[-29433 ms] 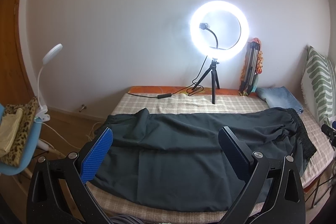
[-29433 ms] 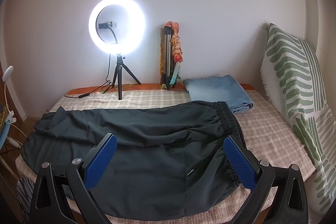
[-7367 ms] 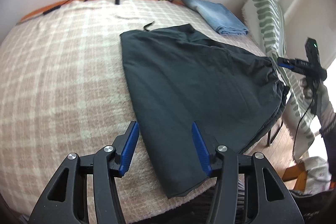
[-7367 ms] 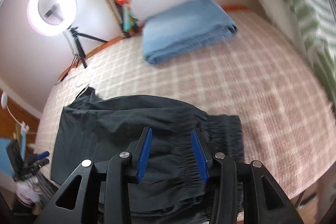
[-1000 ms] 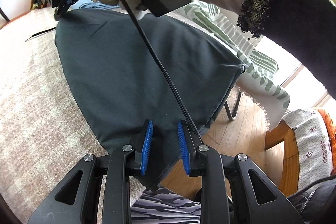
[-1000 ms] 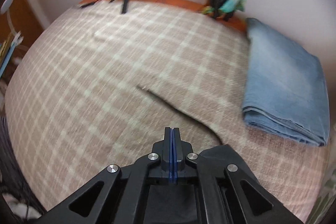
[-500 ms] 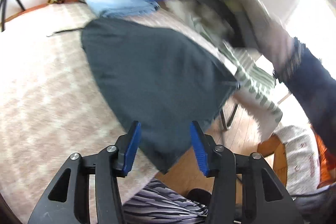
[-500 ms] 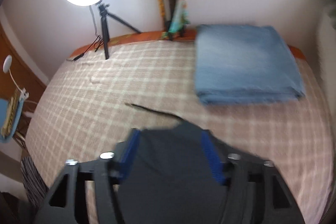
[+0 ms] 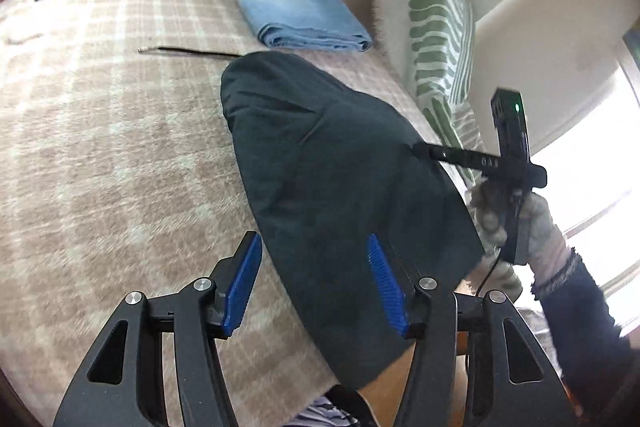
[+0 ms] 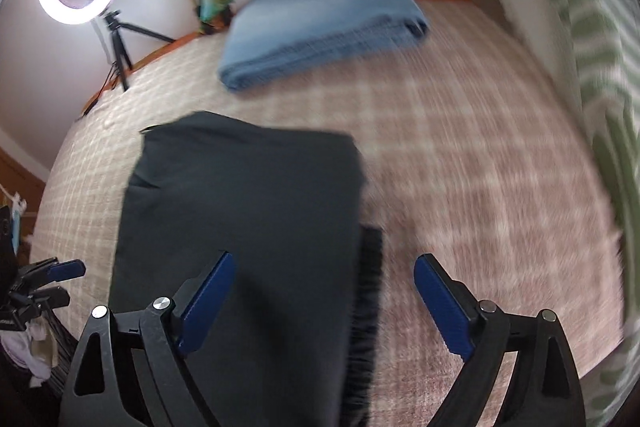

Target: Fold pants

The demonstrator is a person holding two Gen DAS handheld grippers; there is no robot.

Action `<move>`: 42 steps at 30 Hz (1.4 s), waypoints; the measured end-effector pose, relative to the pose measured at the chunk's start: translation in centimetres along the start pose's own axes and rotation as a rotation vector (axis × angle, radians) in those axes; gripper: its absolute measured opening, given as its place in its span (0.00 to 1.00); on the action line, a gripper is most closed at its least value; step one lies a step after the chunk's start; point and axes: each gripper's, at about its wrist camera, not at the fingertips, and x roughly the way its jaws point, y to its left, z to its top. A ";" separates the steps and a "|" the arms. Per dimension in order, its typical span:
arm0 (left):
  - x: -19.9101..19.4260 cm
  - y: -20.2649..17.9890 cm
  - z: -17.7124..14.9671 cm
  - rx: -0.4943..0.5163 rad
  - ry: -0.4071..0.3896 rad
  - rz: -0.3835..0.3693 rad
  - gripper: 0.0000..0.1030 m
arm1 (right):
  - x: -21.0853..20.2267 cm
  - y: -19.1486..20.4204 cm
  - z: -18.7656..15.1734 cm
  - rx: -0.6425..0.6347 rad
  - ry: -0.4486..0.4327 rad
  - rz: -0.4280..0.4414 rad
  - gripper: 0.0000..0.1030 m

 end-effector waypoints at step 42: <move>3.3 -3.2 5.3 0.134 -0.114 0.062 0.05 | -6.1 2.3 -0.8 -0.055 -0.156 0.203 0.14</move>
